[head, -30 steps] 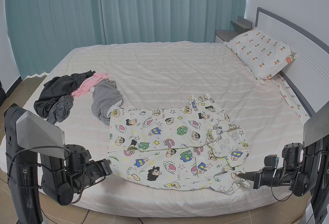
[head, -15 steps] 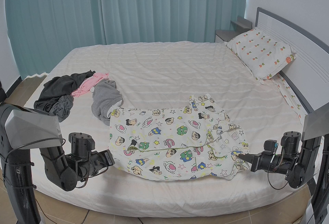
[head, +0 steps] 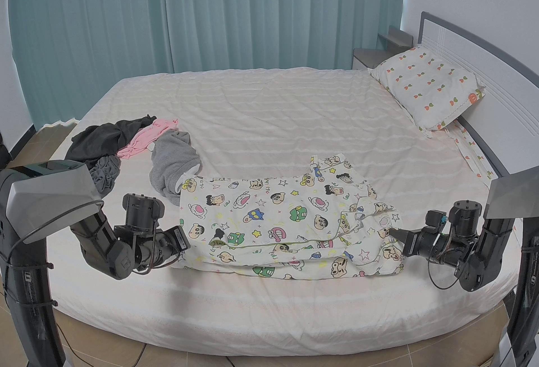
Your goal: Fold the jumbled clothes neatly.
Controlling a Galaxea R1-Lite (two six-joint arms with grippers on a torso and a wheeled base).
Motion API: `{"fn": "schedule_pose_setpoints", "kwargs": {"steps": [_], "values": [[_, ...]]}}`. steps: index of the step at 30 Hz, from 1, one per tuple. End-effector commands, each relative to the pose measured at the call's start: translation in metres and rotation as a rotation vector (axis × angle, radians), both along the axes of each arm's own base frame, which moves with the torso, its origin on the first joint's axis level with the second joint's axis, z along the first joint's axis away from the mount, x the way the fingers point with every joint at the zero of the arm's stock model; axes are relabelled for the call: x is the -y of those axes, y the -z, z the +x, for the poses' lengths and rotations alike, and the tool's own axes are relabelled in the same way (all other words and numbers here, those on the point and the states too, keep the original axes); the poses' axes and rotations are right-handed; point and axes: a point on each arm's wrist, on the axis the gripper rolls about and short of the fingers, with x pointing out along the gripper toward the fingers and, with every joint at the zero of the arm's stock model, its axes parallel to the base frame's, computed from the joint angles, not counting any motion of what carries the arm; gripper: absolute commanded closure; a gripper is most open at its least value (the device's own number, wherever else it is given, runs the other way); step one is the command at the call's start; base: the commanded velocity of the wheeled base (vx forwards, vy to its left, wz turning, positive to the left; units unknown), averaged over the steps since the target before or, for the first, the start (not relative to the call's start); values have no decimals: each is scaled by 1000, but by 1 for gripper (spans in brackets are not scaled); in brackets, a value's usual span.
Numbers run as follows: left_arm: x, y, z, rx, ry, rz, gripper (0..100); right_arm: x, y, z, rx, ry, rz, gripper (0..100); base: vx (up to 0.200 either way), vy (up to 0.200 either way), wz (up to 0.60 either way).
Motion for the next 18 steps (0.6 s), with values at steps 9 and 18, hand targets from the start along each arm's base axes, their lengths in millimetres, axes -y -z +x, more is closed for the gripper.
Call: {"fn": "schedule_pose_setpoints", "kwargs": {"steps": [9,18], "values": [[12,-14,53,-18,-96,-113,100,-1,-2,44,11,55,-10,100,0,0,0],[14,-5,70,-71,-152,-158,100,5,-6,60,28,135,-15,100,0,0,0]]}}
